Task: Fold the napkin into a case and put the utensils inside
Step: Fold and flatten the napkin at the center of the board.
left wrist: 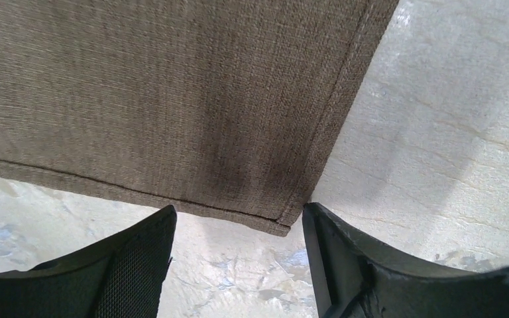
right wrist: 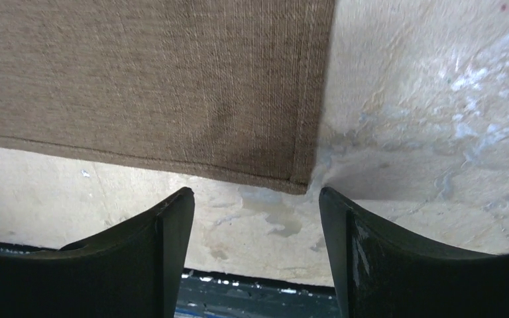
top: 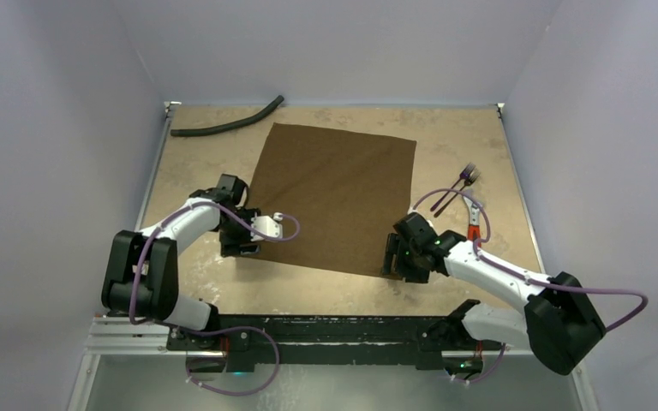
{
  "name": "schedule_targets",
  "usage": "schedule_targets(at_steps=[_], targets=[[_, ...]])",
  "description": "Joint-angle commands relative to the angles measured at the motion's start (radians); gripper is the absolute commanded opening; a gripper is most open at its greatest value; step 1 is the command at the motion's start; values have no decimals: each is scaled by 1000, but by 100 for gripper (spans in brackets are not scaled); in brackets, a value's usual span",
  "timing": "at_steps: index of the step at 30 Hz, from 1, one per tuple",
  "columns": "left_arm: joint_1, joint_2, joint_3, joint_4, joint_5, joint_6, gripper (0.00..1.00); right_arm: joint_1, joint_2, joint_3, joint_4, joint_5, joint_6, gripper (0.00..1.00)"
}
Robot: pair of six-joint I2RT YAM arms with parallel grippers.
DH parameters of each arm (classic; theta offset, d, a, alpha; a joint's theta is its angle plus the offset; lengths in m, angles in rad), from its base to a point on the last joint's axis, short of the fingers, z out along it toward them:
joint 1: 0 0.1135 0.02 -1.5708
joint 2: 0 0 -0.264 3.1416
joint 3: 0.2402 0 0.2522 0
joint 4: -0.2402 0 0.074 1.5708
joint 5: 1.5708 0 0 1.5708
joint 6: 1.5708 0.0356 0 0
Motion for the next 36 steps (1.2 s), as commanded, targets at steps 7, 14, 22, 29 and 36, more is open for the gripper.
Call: schedule_targets(at_steps=[7, 14, 22, 29, 36], targets=[[38, 121, 49, 30, -9, -23, 66, 27, 29, -55, 111, 137, 115, 59], [39, 83, 32, 59, 18, -38, 47, 61, 85, -27, 110, 181, 118, 34], [38, 109, 112, -61, 73, -46, 8, 63, 3, 81, 21, 242, 102, 0], [39, 26, 180, -189, 102, -73, 0, 67, -126, 100, -32, 201, 85, 0], [39, -68, 211, -365, 125, -74, 0, 92, -135, 210, -168, 238, 37, 0]])
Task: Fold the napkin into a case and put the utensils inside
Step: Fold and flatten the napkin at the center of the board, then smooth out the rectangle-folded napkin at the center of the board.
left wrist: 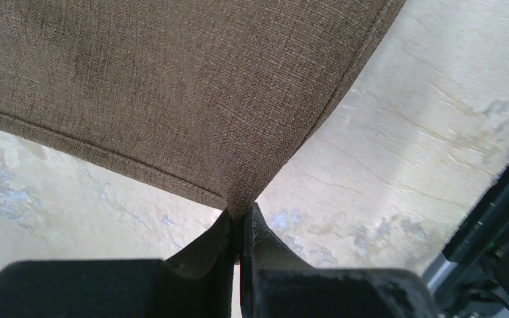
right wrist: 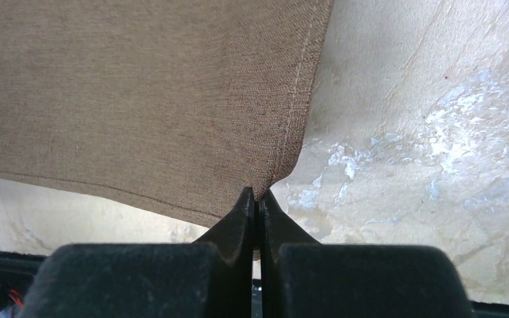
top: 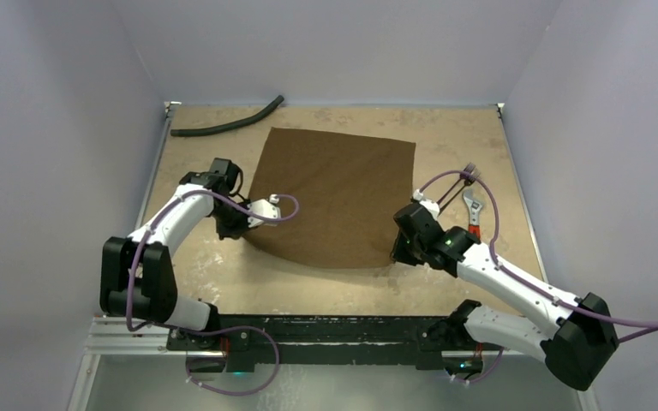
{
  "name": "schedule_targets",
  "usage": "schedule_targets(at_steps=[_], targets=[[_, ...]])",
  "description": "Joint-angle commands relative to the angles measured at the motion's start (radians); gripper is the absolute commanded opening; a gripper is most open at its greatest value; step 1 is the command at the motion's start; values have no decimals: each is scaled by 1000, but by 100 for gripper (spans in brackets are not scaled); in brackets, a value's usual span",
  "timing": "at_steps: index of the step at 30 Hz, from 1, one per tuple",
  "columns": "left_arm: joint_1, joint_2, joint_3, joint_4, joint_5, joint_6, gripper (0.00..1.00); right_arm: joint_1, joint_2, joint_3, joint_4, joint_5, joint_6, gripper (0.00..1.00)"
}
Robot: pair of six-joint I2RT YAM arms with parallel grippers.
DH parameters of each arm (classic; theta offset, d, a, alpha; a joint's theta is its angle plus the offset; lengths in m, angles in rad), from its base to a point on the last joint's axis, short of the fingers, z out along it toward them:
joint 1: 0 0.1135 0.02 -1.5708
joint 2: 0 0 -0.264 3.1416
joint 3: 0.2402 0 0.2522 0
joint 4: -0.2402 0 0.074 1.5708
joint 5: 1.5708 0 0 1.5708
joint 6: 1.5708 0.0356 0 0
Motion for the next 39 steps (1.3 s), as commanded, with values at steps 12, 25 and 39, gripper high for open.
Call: schedule_targets(at_steps=[12, 25, 39], targets=[[6, -226, 2, -378, 75, 42, 0, 12, -21, 224, -241, 83, -117, 0], [-37, -160, 210, 183, -20, -440, 0, -48, 187, 449, -77, 161, -201, 0], [-118, 355, 548, 329, -450, -622, 0, -294, 576, 643, 185, 92, -347, 0]])
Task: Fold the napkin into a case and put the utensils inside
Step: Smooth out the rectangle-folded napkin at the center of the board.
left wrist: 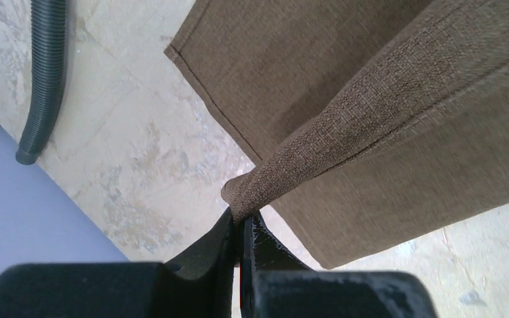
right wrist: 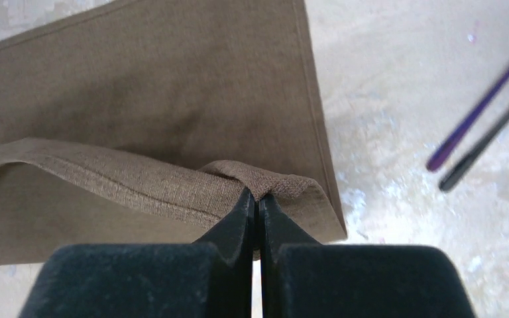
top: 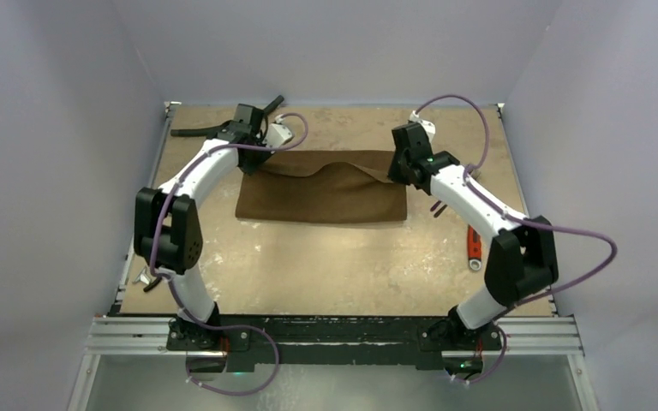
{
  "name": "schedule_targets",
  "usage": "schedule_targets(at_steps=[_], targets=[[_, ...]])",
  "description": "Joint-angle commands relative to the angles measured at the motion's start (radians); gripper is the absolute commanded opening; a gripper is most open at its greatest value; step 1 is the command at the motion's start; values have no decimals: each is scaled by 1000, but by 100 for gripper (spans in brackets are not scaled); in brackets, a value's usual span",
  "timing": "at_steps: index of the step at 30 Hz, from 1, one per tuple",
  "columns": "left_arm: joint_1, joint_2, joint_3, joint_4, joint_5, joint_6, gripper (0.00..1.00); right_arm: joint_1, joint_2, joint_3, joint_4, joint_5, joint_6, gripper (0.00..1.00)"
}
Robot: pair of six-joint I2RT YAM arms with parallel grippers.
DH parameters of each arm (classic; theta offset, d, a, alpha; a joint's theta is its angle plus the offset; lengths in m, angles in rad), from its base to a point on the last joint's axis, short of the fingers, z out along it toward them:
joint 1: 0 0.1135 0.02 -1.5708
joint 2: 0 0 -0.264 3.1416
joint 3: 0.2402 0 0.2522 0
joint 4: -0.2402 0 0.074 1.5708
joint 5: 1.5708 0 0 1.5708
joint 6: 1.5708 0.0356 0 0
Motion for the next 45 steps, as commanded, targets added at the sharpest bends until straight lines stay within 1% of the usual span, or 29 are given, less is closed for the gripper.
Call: schedule_targets(at_steps=[1, 6, 10, 17, 19, 22, 25, 30, 32, 34, 37, 38, 39, 43, 44, 45], targets=[[-53, 67, 76, 70, -141, -46, 0, -20, 100, 98, 86, -5, -58, 0], [-71, 142, 114, 108, -202, -54, 0, -40, 203, 149, 101, -24, -72, 0], [-77, 201, 142, 67, -252, -38, 0, -53, 241, 171, 116, -30, -79, 0], [-68, 209, 128, 74, -262, -25, 0, -60, 335, 257, 105, -32, -103, 0], [-65, 224, 146, 87, -287, -26, 0, -65, 371, 291, 99, -32, -108, 0], [-65, 245, 177, 103, -315, -43, 0, -67, 414, 330, 96, -28, -113, 4], [-65, 236, 171, 159, -353, -56, 0, -74, 445, 346, 105, -14, -123, 8], [-64, 281, 172, 182, -412, -15, 4, -101, 498, 368, 124, -19, -124, 9], [-63, 302, 174, 190, -428, -11, 7, -109, 524, 382, 128, -23, -123, 9], [-64, 313, 171, 211, -438, -14, 12, -114, 545, 395, 131, -26, -123, 9], [-63, 324, 185, 226, -459, -21, 25, -120, 562, 406, 135, -31, -128, 8], [-63, 327, 192, 230, -469, -22, 31, -121, 564, 403, 139, -33, -127, 8], [-64, 327, 199, 240, -476, -21, 34, -123, 564, 398, 145, -35, -127, 8], [-62, 327, 215, 264, -487, -20, 37, -131, 570, 392, 154, -56, -120, 11], [-61, 327, 217, 268, -488, -23, 38, -132, 572, 398, 152, -60, -119, 15], [-60, 325, 219, 270, -489, -27, 39, -132, 573, 404, 150, -66, -116, 21]])
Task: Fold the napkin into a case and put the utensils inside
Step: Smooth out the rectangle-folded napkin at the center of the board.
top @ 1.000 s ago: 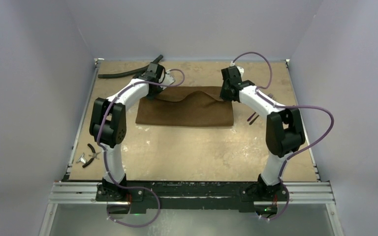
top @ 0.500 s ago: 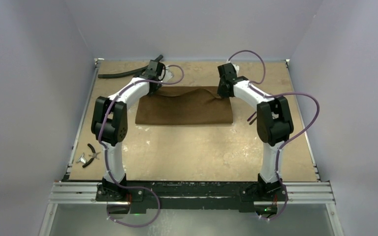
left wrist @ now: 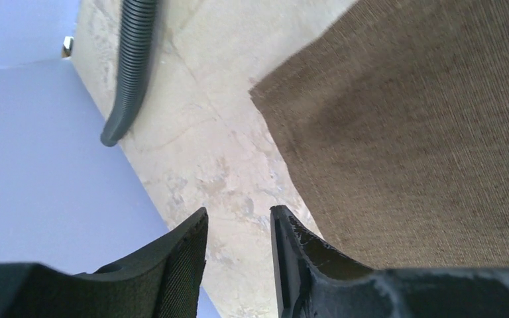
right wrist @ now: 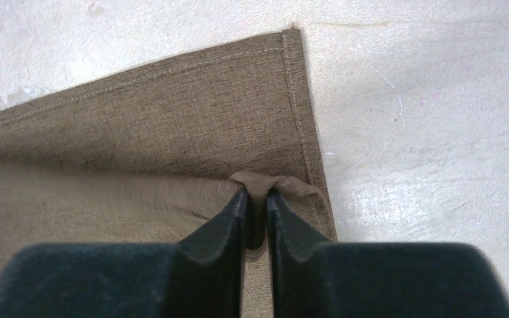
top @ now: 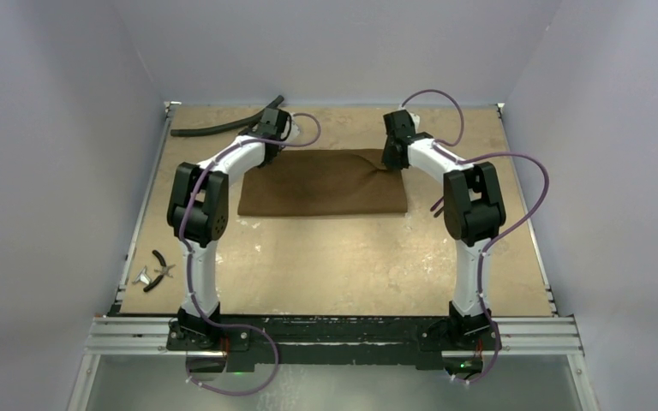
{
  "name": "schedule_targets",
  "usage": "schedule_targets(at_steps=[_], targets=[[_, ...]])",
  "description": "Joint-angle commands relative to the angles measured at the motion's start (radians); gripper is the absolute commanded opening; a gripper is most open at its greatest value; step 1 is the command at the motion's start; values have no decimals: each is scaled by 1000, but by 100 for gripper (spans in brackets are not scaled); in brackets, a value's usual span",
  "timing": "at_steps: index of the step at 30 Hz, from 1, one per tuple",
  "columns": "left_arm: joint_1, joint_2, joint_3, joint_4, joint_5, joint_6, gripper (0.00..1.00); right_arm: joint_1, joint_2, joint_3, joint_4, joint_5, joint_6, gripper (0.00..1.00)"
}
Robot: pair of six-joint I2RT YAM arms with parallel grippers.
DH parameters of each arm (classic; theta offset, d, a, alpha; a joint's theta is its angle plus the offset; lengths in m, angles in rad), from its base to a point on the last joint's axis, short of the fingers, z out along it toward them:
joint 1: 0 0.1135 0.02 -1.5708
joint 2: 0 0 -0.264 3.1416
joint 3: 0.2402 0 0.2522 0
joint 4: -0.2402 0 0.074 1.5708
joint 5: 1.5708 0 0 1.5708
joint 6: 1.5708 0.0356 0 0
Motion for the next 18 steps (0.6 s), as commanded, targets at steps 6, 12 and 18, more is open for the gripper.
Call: schedule_targets(at_steps=[6, 12, 18], targets=[[12, -30, 82, 17, 19, -39, 42, -17, -18, 103, 15, -17, 0, 65], [27, -38, 130, -163, 207, -84, 42, -41, -33, 164, -16, 38, -44, 73], [47, -108, 42, -245, 374, -93, 38, -51, -63, 66, 20, -4, -39, 60]])
